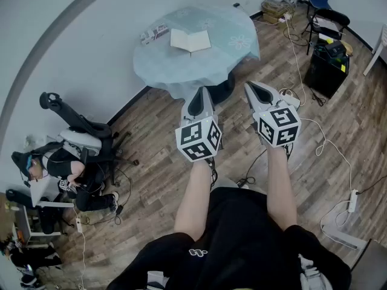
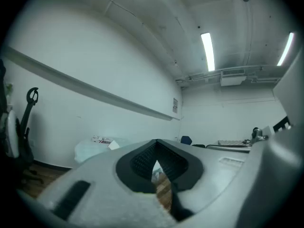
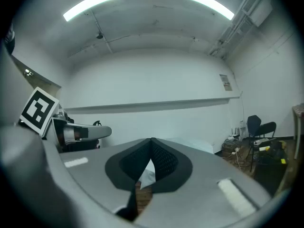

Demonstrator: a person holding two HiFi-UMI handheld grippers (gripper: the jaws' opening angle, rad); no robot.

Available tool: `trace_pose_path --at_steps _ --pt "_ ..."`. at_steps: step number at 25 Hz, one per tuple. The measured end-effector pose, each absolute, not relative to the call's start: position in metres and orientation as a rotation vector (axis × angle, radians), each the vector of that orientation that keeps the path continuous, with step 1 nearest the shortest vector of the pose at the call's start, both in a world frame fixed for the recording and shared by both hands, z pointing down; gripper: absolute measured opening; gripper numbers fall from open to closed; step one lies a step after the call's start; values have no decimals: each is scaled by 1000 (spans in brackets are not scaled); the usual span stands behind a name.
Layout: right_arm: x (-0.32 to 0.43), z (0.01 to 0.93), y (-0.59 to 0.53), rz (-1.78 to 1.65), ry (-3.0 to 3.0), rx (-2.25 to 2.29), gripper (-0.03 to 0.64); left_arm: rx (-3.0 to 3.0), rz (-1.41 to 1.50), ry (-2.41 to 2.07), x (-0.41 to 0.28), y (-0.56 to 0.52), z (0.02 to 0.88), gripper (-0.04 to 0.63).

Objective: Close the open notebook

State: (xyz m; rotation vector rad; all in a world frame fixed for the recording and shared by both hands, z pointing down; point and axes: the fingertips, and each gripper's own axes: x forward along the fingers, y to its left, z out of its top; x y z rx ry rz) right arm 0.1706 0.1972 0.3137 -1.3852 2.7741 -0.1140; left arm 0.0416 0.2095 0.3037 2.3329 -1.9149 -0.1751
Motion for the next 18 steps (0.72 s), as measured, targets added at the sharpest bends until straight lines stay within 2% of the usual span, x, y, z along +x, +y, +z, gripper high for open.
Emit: trace_pose_path --at_steps 18 --pt "129 310 142 -153 2762 -1273 11 2192 -222 -2034 -25 193 311 2"
